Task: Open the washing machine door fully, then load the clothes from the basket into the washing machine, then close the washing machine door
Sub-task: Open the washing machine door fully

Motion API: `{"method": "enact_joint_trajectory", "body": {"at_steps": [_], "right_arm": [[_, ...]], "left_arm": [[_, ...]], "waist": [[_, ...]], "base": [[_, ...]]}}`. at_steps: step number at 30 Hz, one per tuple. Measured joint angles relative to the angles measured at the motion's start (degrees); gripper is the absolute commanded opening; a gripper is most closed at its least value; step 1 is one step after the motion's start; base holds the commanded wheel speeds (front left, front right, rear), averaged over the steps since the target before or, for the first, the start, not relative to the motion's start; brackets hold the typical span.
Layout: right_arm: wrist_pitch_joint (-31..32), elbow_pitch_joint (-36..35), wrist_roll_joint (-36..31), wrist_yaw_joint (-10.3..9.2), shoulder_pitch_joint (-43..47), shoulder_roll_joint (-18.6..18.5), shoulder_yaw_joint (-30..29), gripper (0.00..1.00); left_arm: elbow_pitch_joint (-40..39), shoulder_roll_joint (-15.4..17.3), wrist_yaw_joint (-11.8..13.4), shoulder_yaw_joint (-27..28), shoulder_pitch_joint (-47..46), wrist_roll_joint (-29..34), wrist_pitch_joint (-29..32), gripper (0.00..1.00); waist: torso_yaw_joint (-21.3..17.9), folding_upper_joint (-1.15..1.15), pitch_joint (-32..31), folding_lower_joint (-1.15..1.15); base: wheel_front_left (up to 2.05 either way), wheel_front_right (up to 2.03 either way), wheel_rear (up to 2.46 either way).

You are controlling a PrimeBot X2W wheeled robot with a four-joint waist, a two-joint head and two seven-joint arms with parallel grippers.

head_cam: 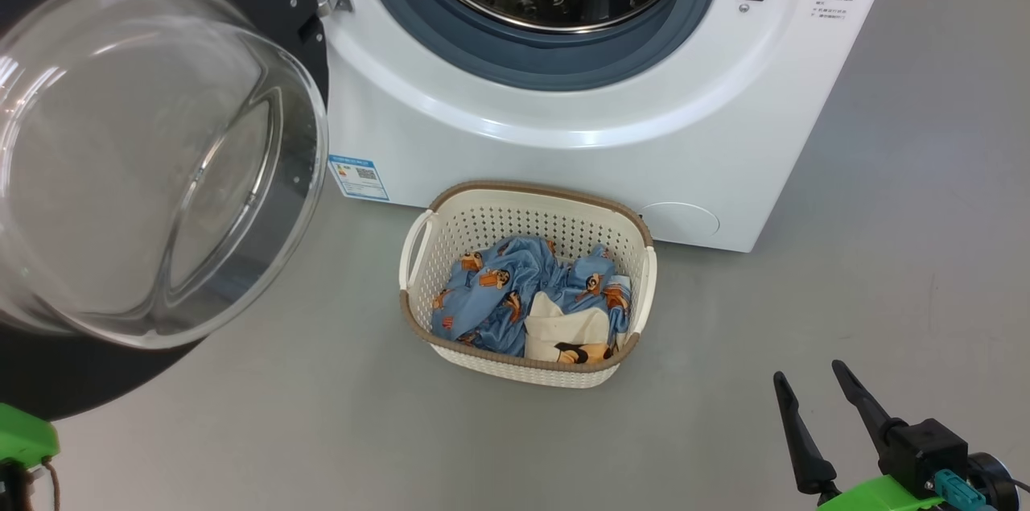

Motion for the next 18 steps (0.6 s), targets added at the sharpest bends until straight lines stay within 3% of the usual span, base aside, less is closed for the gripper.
{"method": "enact_joint_trajectory", "body": {"at_steps": [6,18], "right_arm": [[0.0,-0.03,0.0,-0.01,0.0,0.05,-0.15,1.0],[0.0,-0.04,0.0,-0.01,-0.01,0.76,-0.27,1.0]], "left_arm": [[-1.33,-1.23,-1.48,1.56,0.02,3.07,-0.01,0.0],[-15.16,-9.45,-4.33,0.93,3.46,8.68,-0.26,0.0]], "waist": [[-0.09,0.0,0.04,0.0],[-0.68,0.0,-0.89,0.0]], "base": [[0.0,0.0,0.0],[0.0,0.0,0.0]]}}
